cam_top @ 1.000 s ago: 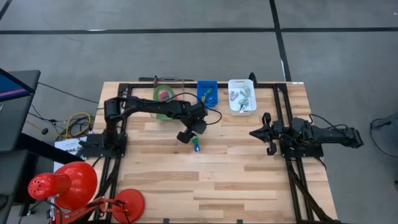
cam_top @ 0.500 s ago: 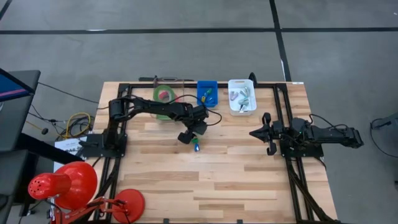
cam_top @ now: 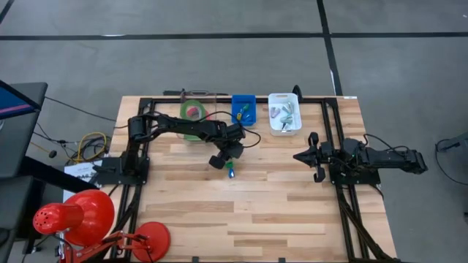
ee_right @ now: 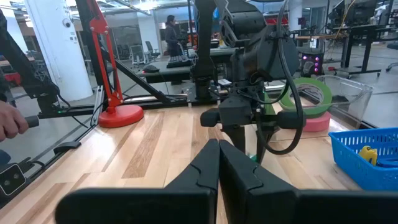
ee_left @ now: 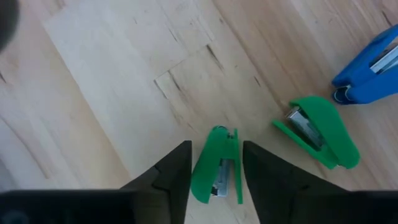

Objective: Pick and place Stapler, Stapler remover, tape
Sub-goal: Put the top green stapler into the blue bin

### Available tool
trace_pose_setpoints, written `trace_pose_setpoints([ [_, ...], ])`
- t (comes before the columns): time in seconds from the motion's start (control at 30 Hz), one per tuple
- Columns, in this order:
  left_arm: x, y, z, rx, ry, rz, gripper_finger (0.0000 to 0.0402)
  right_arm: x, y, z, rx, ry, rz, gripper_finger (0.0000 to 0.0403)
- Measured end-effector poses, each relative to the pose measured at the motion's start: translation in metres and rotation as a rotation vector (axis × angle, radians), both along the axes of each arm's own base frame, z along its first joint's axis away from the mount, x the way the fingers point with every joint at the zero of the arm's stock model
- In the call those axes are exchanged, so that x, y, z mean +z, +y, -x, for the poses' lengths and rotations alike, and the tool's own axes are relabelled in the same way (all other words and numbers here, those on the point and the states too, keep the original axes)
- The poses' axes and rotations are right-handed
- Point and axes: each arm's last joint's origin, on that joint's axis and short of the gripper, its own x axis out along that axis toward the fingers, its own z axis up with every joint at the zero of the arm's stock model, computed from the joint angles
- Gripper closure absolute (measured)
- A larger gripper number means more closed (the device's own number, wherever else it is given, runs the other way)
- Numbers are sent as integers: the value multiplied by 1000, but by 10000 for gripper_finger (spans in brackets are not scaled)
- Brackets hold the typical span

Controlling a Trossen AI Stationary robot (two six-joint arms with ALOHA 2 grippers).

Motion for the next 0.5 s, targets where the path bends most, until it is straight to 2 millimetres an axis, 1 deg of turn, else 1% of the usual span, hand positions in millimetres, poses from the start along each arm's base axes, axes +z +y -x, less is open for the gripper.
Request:
trace_pose_setpoints([
  [0.2,1,0,0,0,-1,0,288,0,0,0,0,0,0,403],
  [0.5,10,0,1,3,-24,-4,293,0,0,0,0,0,0,403],
])
